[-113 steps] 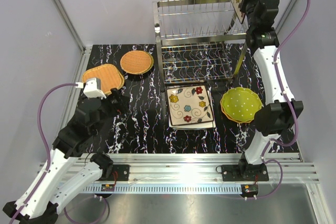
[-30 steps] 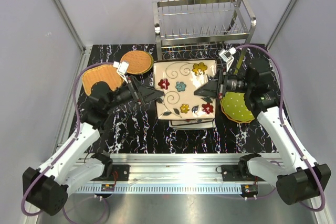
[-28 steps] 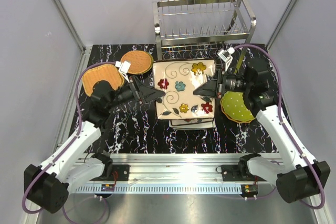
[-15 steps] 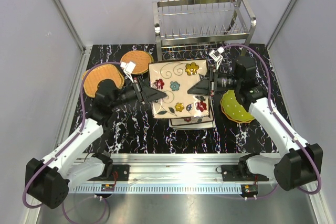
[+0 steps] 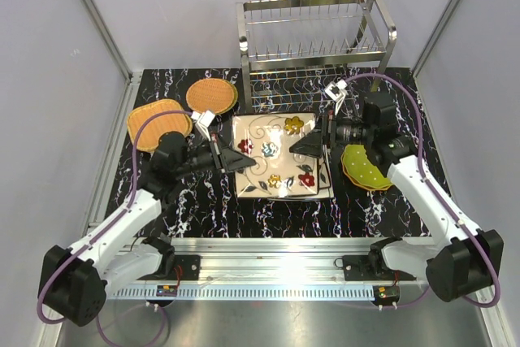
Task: Unload the plates from the dish rack
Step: Pass the plate from the right arm to the left
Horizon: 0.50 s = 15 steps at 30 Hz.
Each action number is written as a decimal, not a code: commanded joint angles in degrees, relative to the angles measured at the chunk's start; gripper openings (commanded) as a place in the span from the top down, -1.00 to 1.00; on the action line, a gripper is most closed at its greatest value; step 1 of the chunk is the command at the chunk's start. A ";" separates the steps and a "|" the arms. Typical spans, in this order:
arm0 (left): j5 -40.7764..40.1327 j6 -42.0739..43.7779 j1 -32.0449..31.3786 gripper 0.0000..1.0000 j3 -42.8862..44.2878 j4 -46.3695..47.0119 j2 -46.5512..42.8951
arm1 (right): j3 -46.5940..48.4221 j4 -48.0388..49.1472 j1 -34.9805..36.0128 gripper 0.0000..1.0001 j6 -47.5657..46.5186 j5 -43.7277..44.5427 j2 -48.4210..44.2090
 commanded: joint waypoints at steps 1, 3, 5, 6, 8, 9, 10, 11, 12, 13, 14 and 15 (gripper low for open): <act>0.10 -2.95 0.86 1.00 -0.30 7.96 -4.21 | 1.33 -4.79 -0.40 -0.99 -11.75 7.32 -3.34; -0.08 -3.03 0.95 1.00 -1.61 7.96 -4.65 | 1.59 -7.25 -1.71 -0.99 -15.88 11.46 -4.05; -0.34 -3.21 0.95 1.00 -2.41 8.23 -4.74 | 1.86 -8.31 -2.77 -0.99 -17.56 13.74 -4.57; -0.78 -3.30 1.04 1.00 -3.19 8.40 -4.57 | 1.94 -9.10 -3.82 -1.00 -18.70 16.01 -4.84; -1.22 -4.17 1.04 1.00 -3.99 9.45 -4.04 | 2.21 -9.72 -4.79 -0.99 -19.67 17.61 -5.10; -1.83 -4.44 1.04 1.00 -4.52 9.89 -3.17 | 2.30 -10.16 -5.66 -0.99 -20.37 18.75 -5.37; -2.27 -4.79 1.04 1.00 -4.78 10.33 -2.73 | 2.30 -10.25 -6.02 -0.99 -20.55 19.11 -5.45; -2.89 -5.05 0.95 1.00 -4.87 10.95 -2.20 | 2.21 -10.16 -6.46 -0.99 -20.73 19.29 -5.89; -3.15 -5.40 0.95 1.00 -5.39 11.74 -0.72 | 2.12 -10.16 -6.90 -0.99 -20.64 19.11 -6.07; -3.50 -6.36 0.95 1.00 -5.57 13.66 -0.01 | 2.12 -10.25 -7.34 -0.99 -20.73 18.94 -6.33; -3.59 -6.81 0.95 1.00 -5.75 14.81 0.96 | 1.86 -10.25 -7.69 -0.99 -20.64 18.76 -6.68; -3.77 -7.25 0.95 1.00 -5.84 15.78 2.71 | 1.68 -10.07 -7.78 -1.00 -20.47 18.33 -6.77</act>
